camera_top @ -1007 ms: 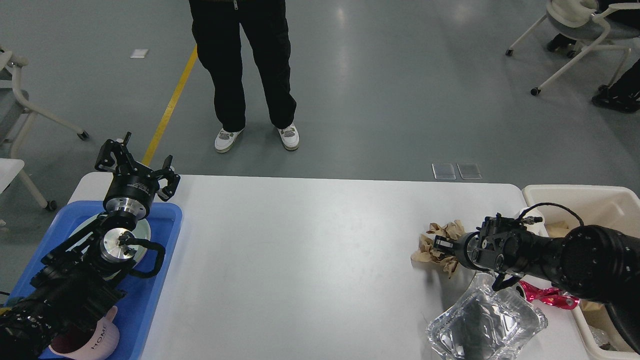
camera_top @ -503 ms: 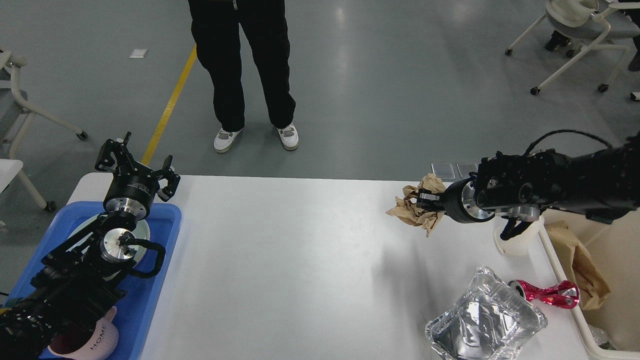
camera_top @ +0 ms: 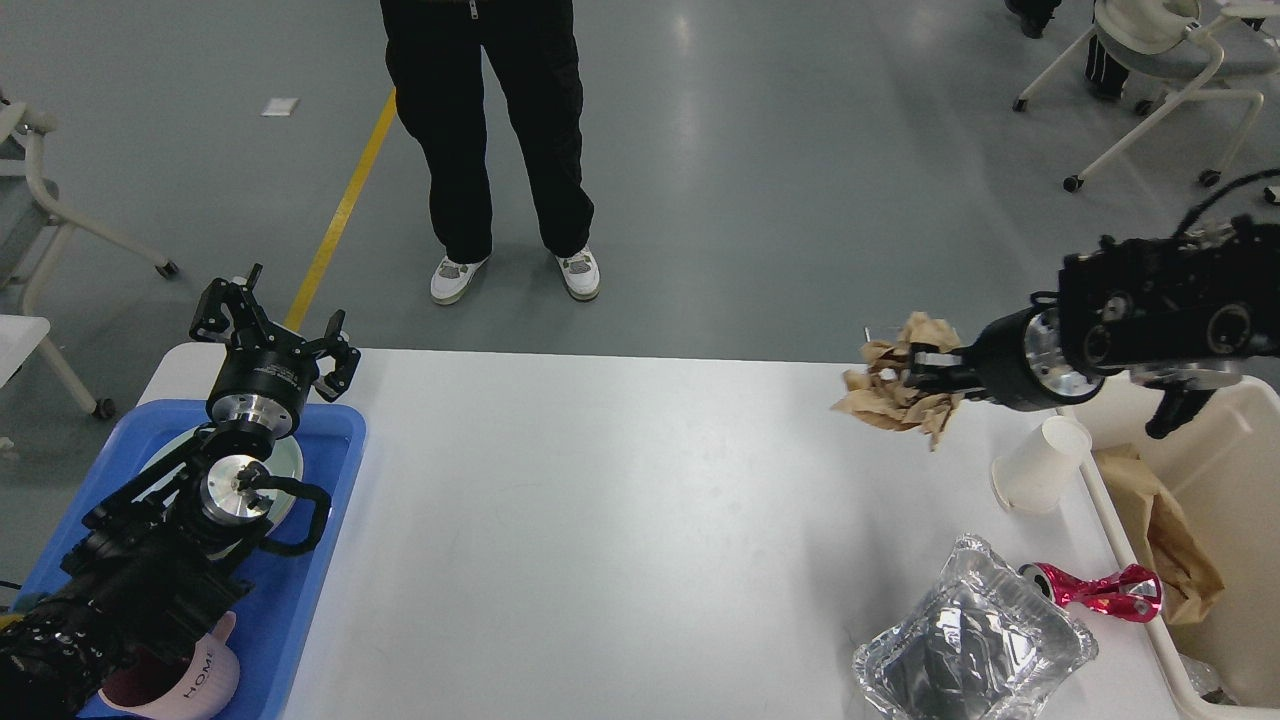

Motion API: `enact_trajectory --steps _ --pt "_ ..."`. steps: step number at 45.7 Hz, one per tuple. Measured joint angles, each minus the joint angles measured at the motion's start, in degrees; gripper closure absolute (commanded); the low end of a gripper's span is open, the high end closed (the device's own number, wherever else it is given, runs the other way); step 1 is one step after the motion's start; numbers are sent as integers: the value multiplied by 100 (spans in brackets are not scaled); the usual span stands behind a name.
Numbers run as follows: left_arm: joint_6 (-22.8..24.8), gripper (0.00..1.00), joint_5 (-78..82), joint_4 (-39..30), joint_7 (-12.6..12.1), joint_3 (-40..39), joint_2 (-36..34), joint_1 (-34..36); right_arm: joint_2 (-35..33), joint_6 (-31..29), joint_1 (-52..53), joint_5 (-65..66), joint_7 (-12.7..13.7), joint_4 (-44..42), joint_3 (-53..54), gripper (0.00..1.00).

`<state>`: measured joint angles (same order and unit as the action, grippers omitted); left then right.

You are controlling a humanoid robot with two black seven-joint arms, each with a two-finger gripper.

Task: Tidy desktop
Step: 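Lift the crumpled paper and drop it into the white bin, then raise the right gripper and bring it to the silver foil tray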

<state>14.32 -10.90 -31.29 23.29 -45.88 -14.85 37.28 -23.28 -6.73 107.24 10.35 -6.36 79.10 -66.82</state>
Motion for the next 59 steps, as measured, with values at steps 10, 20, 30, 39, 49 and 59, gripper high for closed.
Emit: enact_trajectory --steps 10,20,30,39,49,59 --pt "0 4 0 0 0 0 0 0 -632 -33 -2507 -88 -19 -3587 -79 100" --pt "0 4 0 0 0 0 0 0 -597 0 -4813 -786 40 -5909 364 100" --pt "0 4 0 0 0 0 0 0 166 56 -6380 -1602 155 -7155 448 0" --pt "0 4 0 0 0 0 0 0 463 59 -6687 -1684 170 -7431 423 0" --pt "0 4 0 0 0 0 0 -3 275 -4 -6534 -1693 171 -7459 432 0" --pt "0 4 0 0 0 0 0 -3 99 -47 -6424 -1627 175 -7439 386 0"
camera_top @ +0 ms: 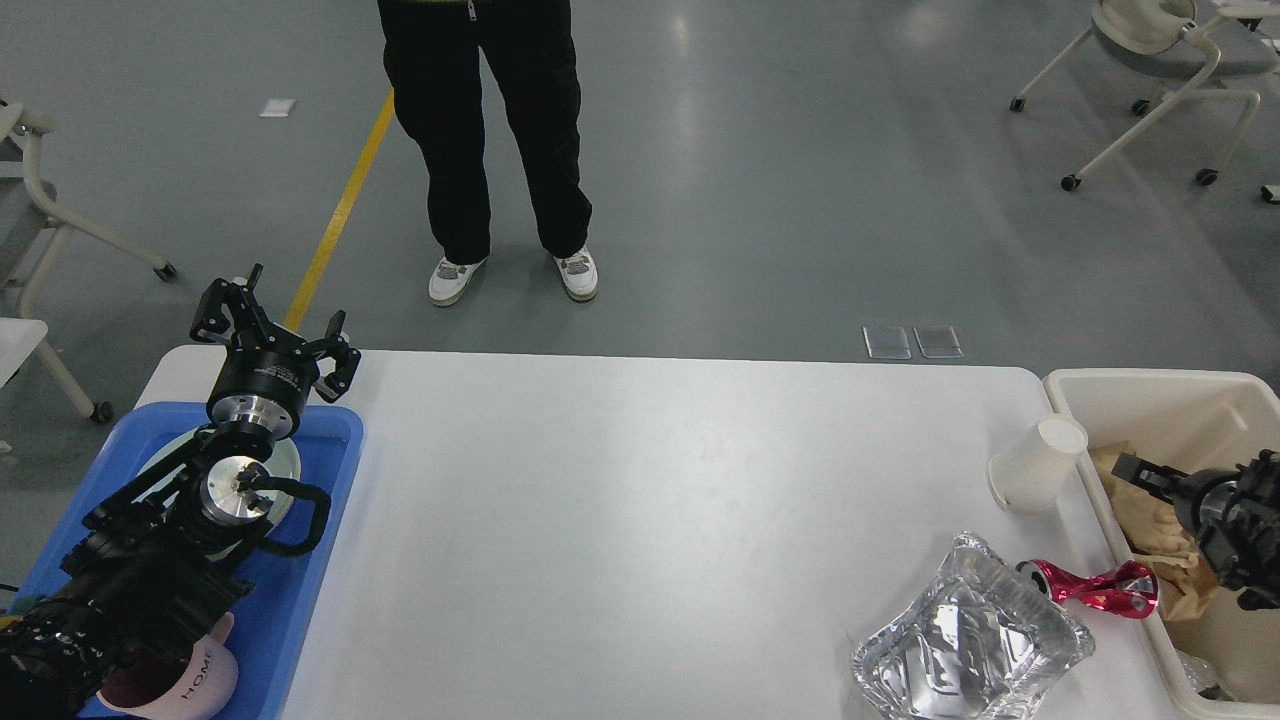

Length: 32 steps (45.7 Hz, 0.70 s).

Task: Tidy desktop
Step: 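Raise the right gripper and bring it to the silver foil tray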

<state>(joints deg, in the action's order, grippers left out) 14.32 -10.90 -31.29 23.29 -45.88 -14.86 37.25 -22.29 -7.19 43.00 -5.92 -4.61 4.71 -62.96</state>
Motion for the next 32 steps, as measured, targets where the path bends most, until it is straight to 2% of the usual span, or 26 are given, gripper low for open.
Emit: enact_trajectory --steps 8,14,19,24,32 --pt "0 4 0 0 0 0 0 0 -52 3 93 32 -4 -6 -16 0" --pt "0 4 1 0 0 0 0 0 -132 -34 1035 22 -75 23 -1 0" --pt "0 4 0 0 0 0 0 0 -293 -461 2154 39 -132 553 3 0" --pt "0 4 0 0 0 1 0 1 -362 -979 3734 56 -174 2041 11 0" --pt "0 4 0 0 0 1 0 1 -223 -1121 6082 357 -182 5274 57 0"
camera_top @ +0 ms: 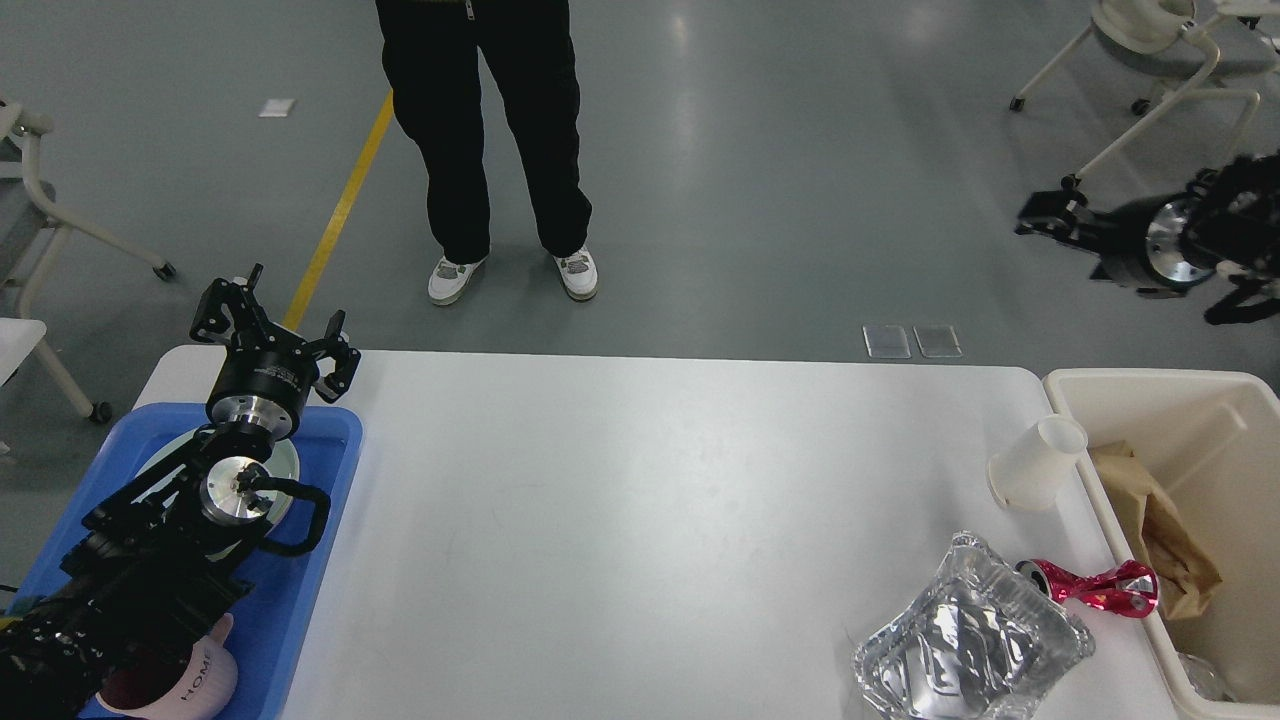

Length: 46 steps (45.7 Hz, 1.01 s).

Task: Tidy desktop
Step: 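Raise the right gripper and bring it to the silver foil tray, then grasp the edge of the silver foil tray with the right gripper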

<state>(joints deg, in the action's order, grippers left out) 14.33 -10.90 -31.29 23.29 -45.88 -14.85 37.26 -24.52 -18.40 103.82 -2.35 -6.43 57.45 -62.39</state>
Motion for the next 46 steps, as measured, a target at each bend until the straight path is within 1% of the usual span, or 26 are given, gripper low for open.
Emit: enact_trajectory --steps 3,5,7,10,15,21,27,34,37,41,46 --pt "0 4 0 0 0 0 0 0 259 17 629 109 0 1071 16 0" --pt "0 4 1 0 0 0 0 0 455 55 915 138 -1 1637 36 0" --pt "0 4 0 0 0 0 0 0 678 129 1127 150 4 2139 55 0" --pt "0 4 0 0 0 0 0 0 933 258 1229 151 7 2539 59 0" --pt "0 4 0 0 0 0 0 0 1029 506 899 150 15 2614 -133 0" --pt "0 4 0 0 0 0 0 0 719 675 304 164 21 2586 -641 0" --pt "0 4 0 0 0 0 0 1 28 730 -269 197 21 2685 -894 0" --pt "0 4 0 0 0 0 0 1 -894 746 -862 510 19 2716 -926 0" --pt "0 4 0 0 0 0 0 1 -1171 798 -1158 677 20 2723 -897 0" --pt "0 4 0 0 0 0 0 1 -1428 1055 -1612 798 15 2722 -841 0" --pt "0 4 0 0 0 0 0 1 -1473 1573 -2172 822 4 2699 -703 0"
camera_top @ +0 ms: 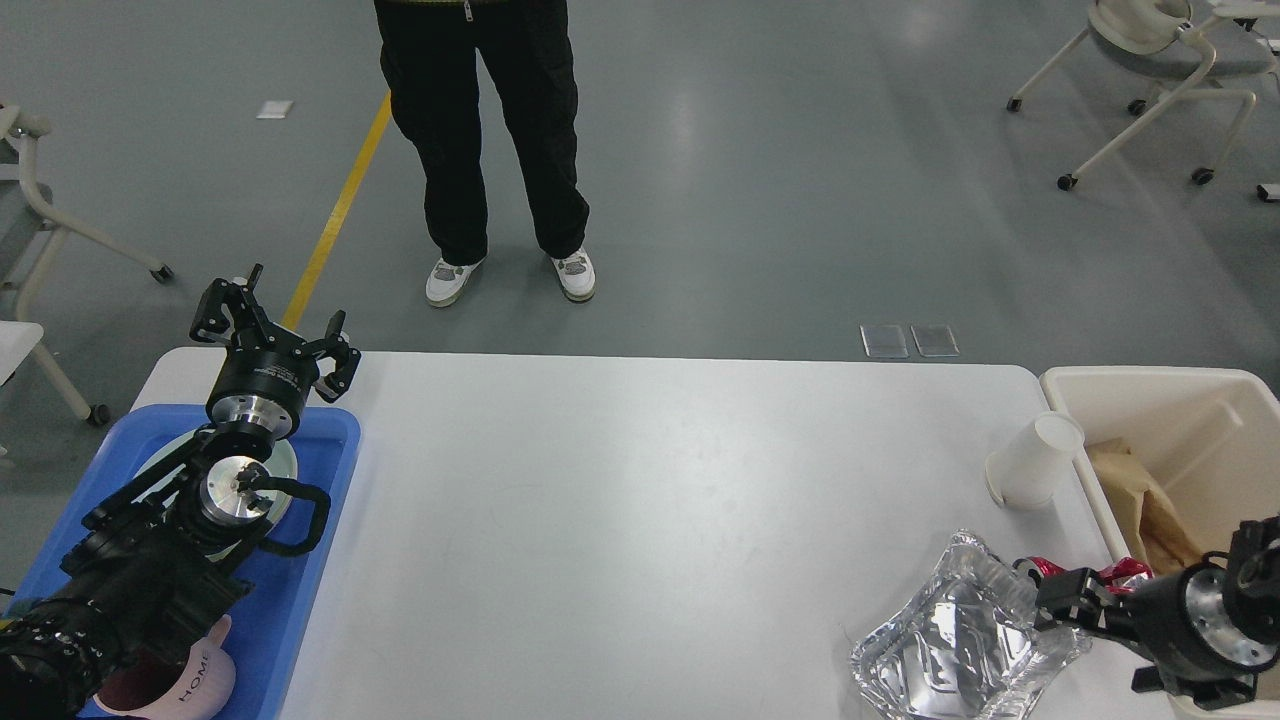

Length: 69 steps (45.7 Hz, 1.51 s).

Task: Tidy desktop
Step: 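Grasp the edge of the silver foil tray with the right gripper, then lift the foil tray and drop it into the white bin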

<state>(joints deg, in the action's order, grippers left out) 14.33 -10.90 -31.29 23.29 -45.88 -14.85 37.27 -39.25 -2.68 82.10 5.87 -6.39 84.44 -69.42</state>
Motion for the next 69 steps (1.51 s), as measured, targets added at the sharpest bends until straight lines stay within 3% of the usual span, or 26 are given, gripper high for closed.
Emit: enact_trajectory --steps 5,7,13,17,18,19,31,47,56,61,69 --pt "0 4 0 0 0 0 0 0 60 523 -633 2 -10 -46 455 0" --pt "0 4 0 0 0 0 -1 0 93 650 -837 2 -11 -59 627 6" --pt "0 4 0 0 0 0 -1 0 183 982 -1319 3 -15 -182 905 59" --pt "0 4 0 0 0 0 -1 0 325 1345 -1573 10 -52 -314 928 78" --pt "0 4 0 0 0 0 -1 0 380 1463 -1640 11 -66 -363 929 97" --pt "0 4 0 0 0 0 -1 0 419 1549 -1691 11 -78 -402 930 100" --pt "0 4 0 0 0 0 -1 0 481 2135 -1827 6 -142 -461 929 100" --pt "0 4 0 0 0 0 0 0 383 2208 -1531 12 -144 96 919 100" --pt "0 4 0 1 0 0 0 0 -133 2109 -747 183 -141 1030 782 100" --pt "0 4 0 1 0 0 0 0 -393 1694 344 577 -137 1471 548 100" --pt "0 4 0 1 0 0 0 0 -328 4 2794 703 -144 1553 381 100"
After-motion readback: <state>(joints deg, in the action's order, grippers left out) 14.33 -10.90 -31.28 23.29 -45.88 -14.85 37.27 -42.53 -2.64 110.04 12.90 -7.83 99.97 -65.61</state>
